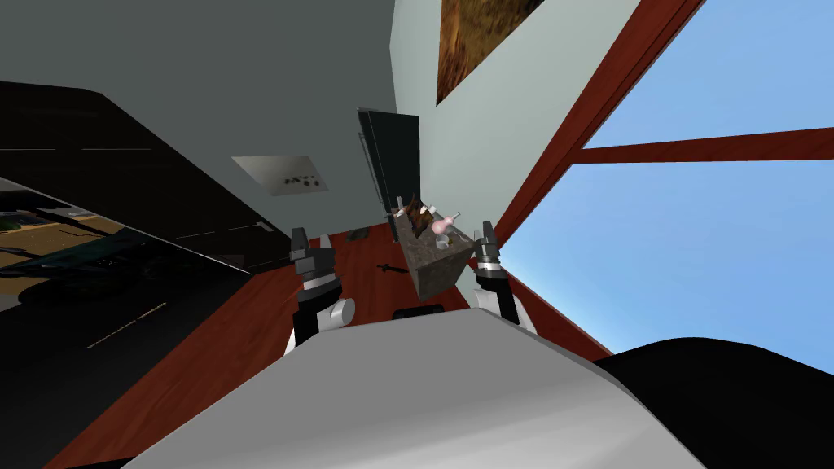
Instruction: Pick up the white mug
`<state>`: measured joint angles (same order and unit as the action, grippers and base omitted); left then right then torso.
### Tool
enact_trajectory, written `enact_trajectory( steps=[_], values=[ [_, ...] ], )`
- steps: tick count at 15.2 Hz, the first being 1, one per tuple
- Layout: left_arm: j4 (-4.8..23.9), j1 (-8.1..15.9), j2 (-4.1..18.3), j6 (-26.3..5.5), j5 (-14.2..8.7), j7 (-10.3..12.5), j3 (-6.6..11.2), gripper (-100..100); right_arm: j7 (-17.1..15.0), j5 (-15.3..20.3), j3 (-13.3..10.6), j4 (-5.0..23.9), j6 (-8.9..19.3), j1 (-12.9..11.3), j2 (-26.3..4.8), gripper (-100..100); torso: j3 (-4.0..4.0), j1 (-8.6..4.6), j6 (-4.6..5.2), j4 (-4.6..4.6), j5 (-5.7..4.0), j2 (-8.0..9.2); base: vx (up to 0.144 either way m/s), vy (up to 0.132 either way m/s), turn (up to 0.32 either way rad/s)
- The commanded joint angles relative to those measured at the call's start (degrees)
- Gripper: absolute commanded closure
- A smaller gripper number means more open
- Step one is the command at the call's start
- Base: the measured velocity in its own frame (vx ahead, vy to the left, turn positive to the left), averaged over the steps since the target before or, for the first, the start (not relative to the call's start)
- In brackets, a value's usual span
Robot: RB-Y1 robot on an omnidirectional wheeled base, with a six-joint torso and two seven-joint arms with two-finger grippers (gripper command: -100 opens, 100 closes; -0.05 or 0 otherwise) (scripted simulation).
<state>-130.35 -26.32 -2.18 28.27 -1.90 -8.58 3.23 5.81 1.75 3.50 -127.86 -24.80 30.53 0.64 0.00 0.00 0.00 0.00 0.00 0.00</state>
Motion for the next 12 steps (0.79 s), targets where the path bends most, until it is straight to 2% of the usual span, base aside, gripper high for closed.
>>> enact_trajectory(
  steps=[1,2,6,7,9,10,12],
  values=[
    [0.0,0.0,0.0,0.0,0.0,0.0,0.00,0,0.5,0.5,0.1,0.3,0.1,-0.1,-2.6,-100,0.00,0.00,0.00,0.00,0.00,0.00,0.000,0.004,0.012],
    [0.0,0.0,0.0,0.0,0.0,0.0,0.00,0,0.5,0.5,0.1,0.3,0.1,-0.1,-2.6,-100,0.00,0.00,0.00,0.00,0.00,0.00,0.000,0.007,0.014],
    [0.0,0.0,0.0,0.0,0.0,0.0,0.00,0,2.5,2.3,0.4,1.4,0.7,-0.6,-8.0,-100,0.00,0.04,-0.01,0.00,0.01,-0.01,0.000,0.017,0.024],
    [0.0,0.0,0.0,0.0,0.0,0.0,0.00,0,2.5,2.3,0.4,1.4,0.7,-0.6,-8.0,-100,0.00,0.04,-0.01,0.00,0.01,0.00,-0.002,0.016,0.021],
    [0.0,0.0,0.0,0.0,0.0,0.0,0.00,0,4.6,4.3,0.7,2.6,1.3,-1.0,-11.2,-100,0.00,0.05,-0.01,0.00,0.01,-0.01,0.002,0.023,0.040],
    [0.0,0.0,0.0,0.0,0.0,0.0,0.00,0,4.6,4.3,0.7,2.6,1.3,-1.0,-11.5,-100,-0.01,0.07,-0.01,0.00,0.01,-0.01,0.001,0.030,0.037],
    [0.0,0.0,0.0,0.0,0.0,0.0,0.00,0,7.2,6.7,1.1,4.1,2.0,-1.6,-14.6,-100,-0.01,0.10,-0.01,0.00,0.02,-0.02,0.002,0.038,0.057]
  ],
)
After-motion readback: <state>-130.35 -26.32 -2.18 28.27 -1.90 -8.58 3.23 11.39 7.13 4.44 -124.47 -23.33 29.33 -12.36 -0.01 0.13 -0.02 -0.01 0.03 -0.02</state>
